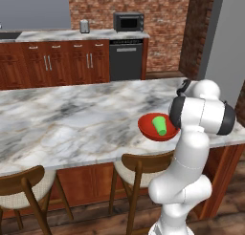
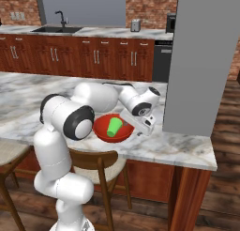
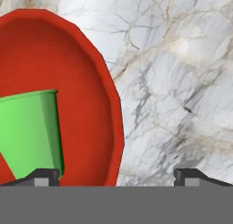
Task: Place the cup inside the bowl on the dining table and move the bowl to any counter.
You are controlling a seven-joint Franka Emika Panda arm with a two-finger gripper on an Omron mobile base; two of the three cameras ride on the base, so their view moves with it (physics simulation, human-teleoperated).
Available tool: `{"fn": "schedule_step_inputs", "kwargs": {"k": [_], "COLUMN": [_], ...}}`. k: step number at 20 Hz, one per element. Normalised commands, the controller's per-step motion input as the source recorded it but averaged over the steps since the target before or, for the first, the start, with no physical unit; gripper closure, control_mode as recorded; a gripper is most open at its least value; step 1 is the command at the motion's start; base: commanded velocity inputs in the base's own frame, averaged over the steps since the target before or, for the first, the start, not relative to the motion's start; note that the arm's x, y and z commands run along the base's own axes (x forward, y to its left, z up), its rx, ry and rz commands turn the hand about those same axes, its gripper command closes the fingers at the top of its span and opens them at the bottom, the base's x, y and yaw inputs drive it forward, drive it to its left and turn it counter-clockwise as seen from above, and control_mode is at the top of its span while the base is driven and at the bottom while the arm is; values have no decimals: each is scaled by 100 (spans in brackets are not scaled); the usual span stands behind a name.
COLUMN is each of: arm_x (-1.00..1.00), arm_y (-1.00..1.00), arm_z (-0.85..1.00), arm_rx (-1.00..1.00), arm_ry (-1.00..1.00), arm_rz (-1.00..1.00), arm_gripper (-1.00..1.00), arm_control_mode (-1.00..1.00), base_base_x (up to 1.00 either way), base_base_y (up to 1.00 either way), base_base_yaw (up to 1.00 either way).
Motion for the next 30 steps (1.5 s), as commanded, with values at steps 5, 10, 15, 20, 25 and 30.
{"fn": "schedule_step_inputs", "kwargs": {"k": [5, 10, 15, 20, 25, 30], "arm_x": [2, 0, 0, 2, 6, 6], "arm_y": [4, 0, 0, 3, 1, 1], "arm_z": [-9, -18, -14, -2, -5, -13], "arm_rx": [0, 0, 0, 0, 0, 0], "arm_ry": [0, 0, 0, 0, 0, 0], "arm_rz": [5, 4, 3, 3, 3, 3], "arm_gripper": [-100, -100, -100, -100, -100, -100], "arm_control_mode": [-100, -100, -100, -100, -100, -100], "base_base_x": [0, 0, 0, 0, 0, 0], "base_base_y": [0, 0, 0, 0, 0, 0], "base_base_yaw": [0, 0, 0, 0, 0, 0]}}
